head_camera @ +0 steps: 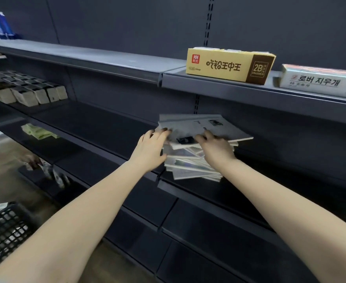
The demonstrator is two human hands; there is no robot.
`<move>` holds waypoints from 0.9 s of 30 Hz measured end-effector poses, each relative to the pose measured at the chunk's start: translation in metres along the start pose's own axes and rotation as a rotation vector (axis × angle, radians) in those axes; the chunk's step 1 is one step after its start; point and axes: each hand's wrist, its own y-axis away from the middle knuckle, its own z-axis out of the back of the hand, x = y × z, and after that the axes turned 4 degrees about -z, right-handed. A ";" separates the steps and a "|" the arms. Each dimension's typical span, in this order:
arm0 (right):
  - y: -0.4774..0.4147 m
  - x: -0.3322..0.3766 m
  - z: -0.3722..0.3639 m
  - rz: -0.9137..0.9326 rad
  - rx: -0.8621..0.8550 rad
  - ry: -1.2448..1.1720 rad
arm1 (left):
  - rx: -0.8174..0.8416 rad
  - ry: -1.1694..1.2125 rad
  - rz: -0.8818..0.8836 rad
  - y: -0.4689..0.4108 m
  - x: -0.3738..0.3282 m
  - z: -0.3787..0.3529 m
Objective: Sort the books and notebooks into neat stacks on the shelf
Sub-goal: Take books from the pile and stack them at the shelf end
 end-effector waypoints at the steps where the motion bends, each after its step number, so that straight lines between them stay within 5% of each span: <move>1: 0.004 -0.008 -0.001 -0.006 -0.001 -0.039 | 0.010 -0.004 -0.009 -0.001 -0.004 -0.001; 12: 0.074 -0.083 -0.034 -0.023 0.012 -0.211 | 0.101 -0.110 -0.307 -0.016 -0.061 -0.010; 19: 0.115 -0.108 -0.030 -0.036 0.016 -0.298 | 0.129 -0.452 -0.402 -0.034 -0.129 0.004; 27: 0.128 -0.115 -0.028 -0.233 -0.060 -0.444 | 0.086 -0.250 -0.423 -0.034 -0.160 -0.010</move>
